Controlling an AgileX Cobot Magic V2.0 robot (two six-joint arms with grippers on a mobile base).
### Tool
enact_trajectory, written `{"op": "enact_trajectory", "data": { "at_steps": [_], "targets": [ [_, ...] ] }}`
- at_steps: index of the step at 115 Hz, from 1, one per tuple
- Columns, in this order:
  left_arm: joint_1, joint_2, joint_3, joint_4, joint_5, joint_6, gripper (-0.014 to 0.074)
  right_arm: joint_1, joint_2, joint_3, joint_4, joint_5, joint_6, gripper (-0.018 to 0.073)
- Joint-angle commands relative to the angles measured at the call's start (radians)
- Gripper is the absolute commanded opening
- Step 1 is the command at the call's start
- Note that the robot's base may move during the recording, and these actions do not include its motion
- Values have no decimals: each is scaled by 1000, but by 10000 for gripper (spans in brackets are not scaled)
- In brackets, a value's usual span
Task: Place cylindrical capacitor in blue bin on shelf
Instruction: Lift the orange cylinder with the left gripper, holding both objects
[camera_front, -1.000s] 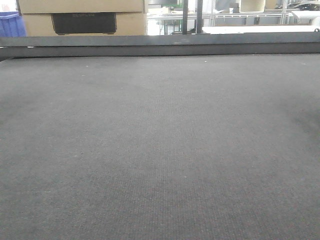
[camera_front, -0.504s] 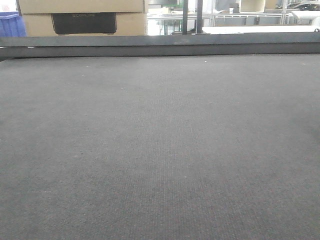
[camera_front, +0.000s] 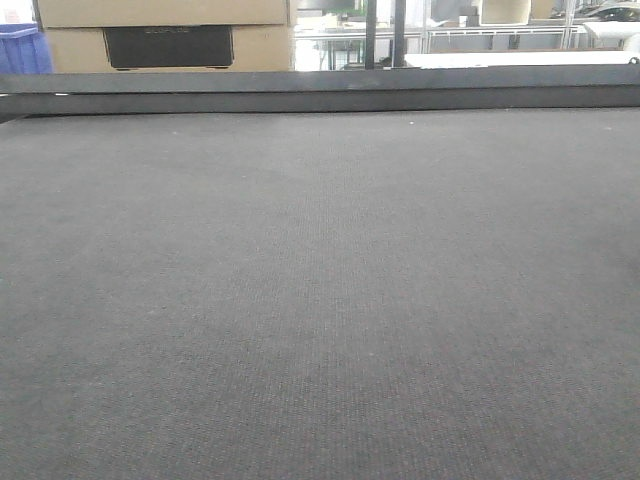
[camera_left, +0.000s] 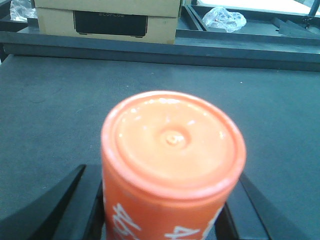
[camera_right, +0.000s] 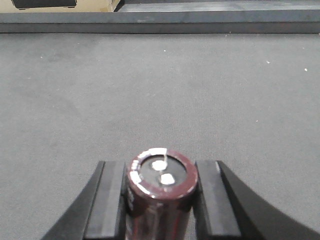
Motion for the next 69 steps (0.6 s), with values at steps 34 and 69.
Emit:
{"op": "enact_trajectory", "data": {
  "at_steps": [34,69],
  "targets": [
    [-6,-5,1,-9,-16,0,-111,0,-6,3,-3,-16,-3,-162],
    [-6,-5,1,-9,-16,0,-111,0,-6,3,-3,-21,-3,-162]
  ]
}}
